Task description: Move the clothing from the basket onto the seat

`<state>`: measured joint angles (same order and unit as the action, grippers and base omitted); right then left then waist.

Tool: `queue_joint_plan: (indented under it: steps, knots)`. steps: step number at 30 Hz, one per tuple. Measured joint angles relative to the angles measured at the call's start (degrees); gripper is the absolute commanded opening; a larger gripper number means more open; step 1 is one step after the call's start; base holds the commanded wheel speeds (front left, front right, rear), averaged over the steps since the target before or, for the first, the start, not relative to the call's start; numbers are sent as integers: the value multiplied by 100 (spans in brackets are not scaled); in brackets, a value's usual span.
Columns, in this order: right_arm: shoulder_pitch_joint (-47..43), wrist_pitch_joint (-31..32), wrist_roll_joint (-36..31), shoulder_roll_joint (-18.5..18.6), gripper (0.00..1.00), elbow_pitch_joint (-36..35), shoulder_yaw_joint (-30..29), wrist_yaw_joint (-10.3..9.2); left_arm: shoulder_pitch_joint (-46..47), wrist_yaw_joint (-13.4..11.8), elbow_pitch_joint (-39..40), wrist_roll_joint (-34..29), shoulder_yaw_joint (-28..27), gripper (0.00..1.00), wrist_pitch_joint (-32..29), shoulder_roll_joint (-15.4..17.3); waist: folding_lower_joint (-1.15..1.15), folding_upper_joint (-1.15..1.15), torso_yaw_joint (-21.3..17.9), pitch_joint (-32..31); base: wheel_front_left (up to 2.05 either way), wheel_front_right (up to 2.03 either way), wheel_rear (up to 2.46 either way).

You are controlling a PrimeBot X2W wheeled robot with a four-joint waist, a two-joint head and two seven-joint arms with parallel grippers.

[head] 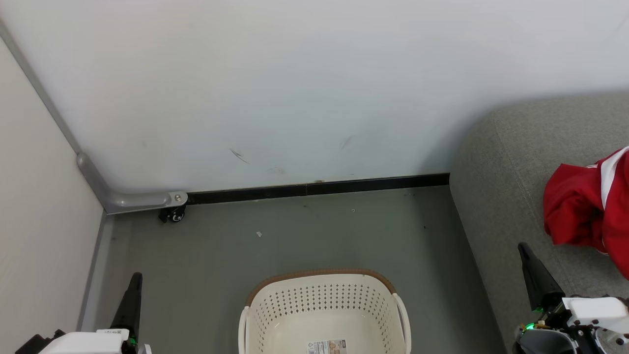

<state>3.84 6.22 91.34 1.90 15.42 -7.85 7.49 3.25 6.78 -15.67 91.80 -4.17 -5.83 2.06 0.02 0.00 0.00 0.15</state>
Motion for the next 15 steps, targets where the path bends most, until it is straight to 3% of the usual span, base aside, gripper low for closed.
queue_joint_plan:
  steps: [15]
  knots:
    - [0,0,0,0,0,0,0,0,15,0,-14,0,-3,0,-15,-1,-1,0,0,0,0,0,0]
